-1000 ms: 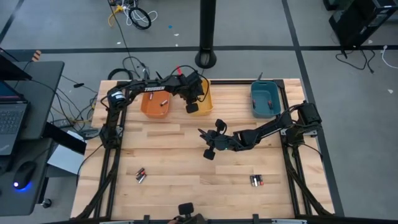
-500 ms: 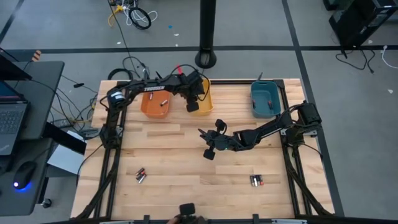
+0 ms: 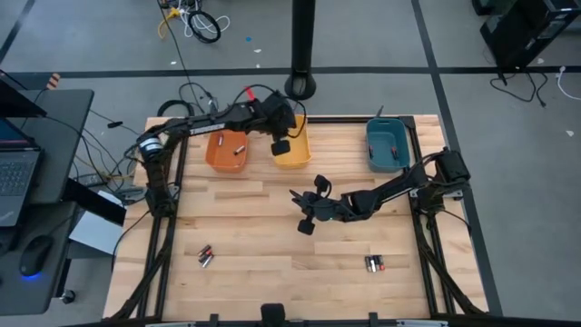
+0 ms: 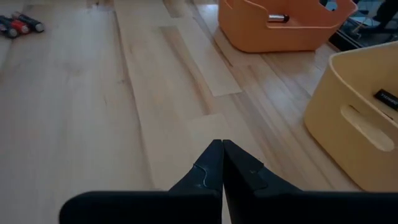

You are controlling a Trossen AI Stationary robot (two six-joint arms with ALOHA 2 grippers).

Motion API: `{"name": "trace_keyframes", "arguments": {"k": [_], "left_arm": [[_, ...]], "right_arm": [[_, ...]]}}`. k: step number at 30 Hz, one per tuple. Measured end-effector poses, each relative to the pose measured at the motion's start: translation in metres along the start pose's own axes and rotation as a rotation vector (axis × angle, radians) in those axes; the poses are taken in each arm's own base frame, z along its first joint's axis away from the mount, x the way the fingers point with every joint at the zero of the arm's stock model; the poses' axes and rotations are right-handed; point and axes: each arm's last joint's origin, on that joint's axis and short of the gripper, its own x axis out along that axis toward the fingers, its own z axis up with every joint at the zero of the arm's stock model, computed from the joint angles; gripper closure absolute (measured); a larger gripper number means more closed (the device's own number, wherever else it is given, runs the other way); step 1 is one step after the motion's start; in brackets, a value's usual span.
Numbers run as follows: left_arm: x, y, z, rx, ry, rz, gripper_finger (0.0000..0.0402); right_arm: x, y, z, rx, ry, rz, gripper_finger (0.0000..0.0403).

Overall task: Sort batteries
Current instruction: Put the black battery into the yellow bin

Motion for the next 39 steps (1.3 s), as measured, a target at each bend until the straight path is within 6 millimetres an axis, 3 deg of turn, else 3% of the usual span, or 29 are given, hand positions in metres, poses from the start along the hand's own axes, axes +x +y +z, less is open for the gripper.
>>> {"name": "trace_keyframes", "arguments": {"k": [3, 7, 15, 20, 27, 32, 39], "left_arm": [[-0.020, -0.005, 0.002, 0.010, -0.089, 0.016, 0.0387], [-0.040, -0.017, -0.008, 0.013, -0.209, 0.010, 0.0390], [-0.074, -0.064, -0.055, 0.036, -0.473, -0.019, 0.0395], [-0.091, -0.095, -0.088, 0.042, -0.625, -0.052, 0.0395], [-0.103, -0.120, -0.124, 0.038, -0.725, -0.099, 0.0395], [-0.101, -0.129, -0.133, 0.008, -0.725, -0.107, 0.0395], [-0.099, -0.132, -0.136, 0.011, -0.712, -0.117, 0.0394]], "right_arm": [[-0.007, 0.003, 0.004, -0.017, -0.017, 0.003, 0.0393], [-0.021, 0.003, 0.012, -0.035, -0.022, -0.015, 0.0393], [-0.055, 0.003, 0.015, -0.022, 0.062, -0.010, 0.0393], [-0.086, 0.014, 0.014, -0.005, 0.117, 0.084, 0.0393], [-0.130, 0.023, 0.009, 0.083, 0.245, 0.264, 0.0377], [-0.147, 0.028, 0.000, 0.146, 0.379, 0.345, 0.0356], [-0.153, 0.033, -0.005, 0.294, 0.579, 0.488, 0.0254]]}}
